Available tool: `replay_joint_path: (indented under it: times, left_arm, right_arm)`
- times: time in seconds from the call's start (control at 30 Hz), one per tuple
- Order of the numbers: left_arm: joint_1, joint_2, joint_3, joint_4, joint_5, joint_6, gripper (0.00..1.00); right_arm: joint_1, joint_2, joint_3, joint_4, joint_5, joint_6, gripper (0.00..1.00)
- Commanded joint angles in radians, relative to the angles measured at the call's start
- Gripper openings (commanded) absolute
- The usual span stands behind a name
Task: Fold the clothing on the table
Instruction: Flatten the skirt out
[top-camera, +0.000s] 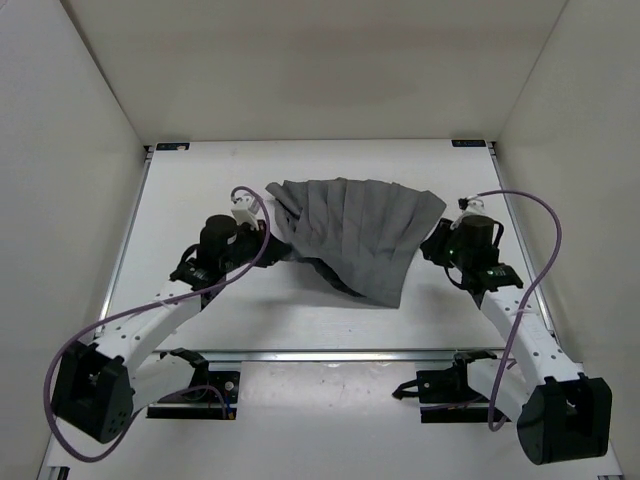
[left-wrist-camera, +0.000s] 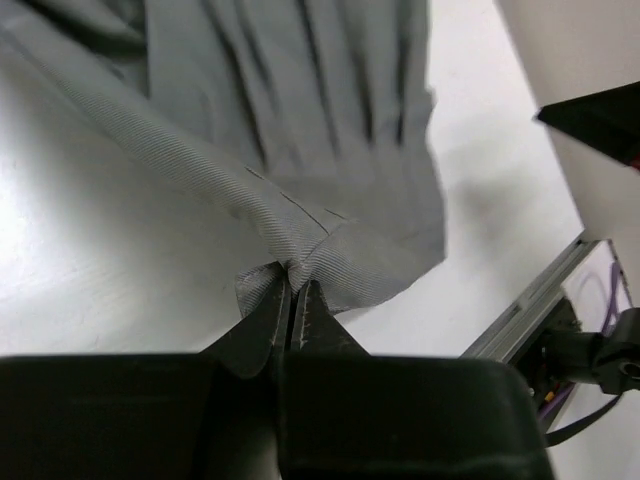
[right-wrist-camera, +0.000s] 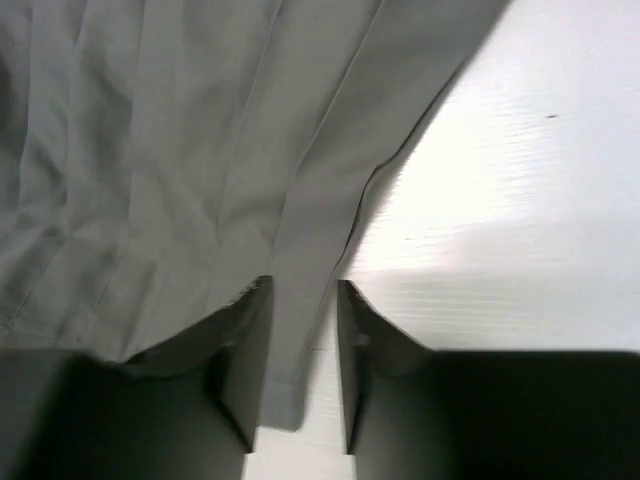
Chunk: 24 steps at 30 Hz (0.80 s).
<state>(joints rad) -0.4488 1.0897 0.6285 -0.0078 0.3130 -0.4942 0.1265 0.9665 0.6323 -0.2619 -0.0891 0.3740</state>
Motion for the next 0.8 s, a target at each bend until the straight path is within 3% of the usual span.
replay_joint_path:
  times: [0.0, 0.13, 0.27, 0.57, 0.63, 0.67, 0.7, 0.73, 0.77]
  left_arm:
    - [-0.010, -0.022, -0.004, -0.083, -0.005, 0.016, 0.00]
    - [0.004, -0.023, -0.041, -0.067, 0.014, 0.008, 0.00]
    - [0.015, -0.053, -0.079, -0.070, 0.005, -0.001, 0.00]
    - [0.025, -0.100, -0.125, -0.069, -0.002, -0.009, 0.00]
    - [0.030, -0.100, -0.121, -0.080, 0.001, -0.010, 0.00]
    - [0.029, -0.100, -0.124, -0.074, 0.001, -0.014, 0.00]
    - [0.033, -0.102, -0.128, -0.073, 0.006, -0.015, 0.00]
    - [0.035, -0.106, -0.133, -0.072, 0.000, -0.017, 0.00]
    - [0.041, -0.112, -0.125, -0.073, 0.001, -0.015, 0.00]
  right_arm:
    - [0.059, 0.024, -0.051, 0.050, -0.069, 0.035, 0.31]
    - [0.165, 0.072, -0.114, 0.073, -0.052, 0.077, 0.36]
    - [0.234, 0.066, -0.186, 0.098, -0.035, 0.141, 0.50]
    - [0.275, 0.123, -0.258, 0.150, -0.112, 0.147, 0.52]
    - [0.301, 0.118, -0.267, 0.148, -0.118, 0.158, 0.47]
    - [0.309, 0.121, -0.267, 0.157, -0.133, 0.160, 0.38]
    - [0.315, 0.129, -0.264, 0.156, -0.144, 0.155, 0.08]
    - [0.311, 0.127, -0.260, 0.144, -0.165, 0.157, 0.00]
    - [0.305, 0.127, -0.243, 0.129, -0.178, 0.138, 0.00]
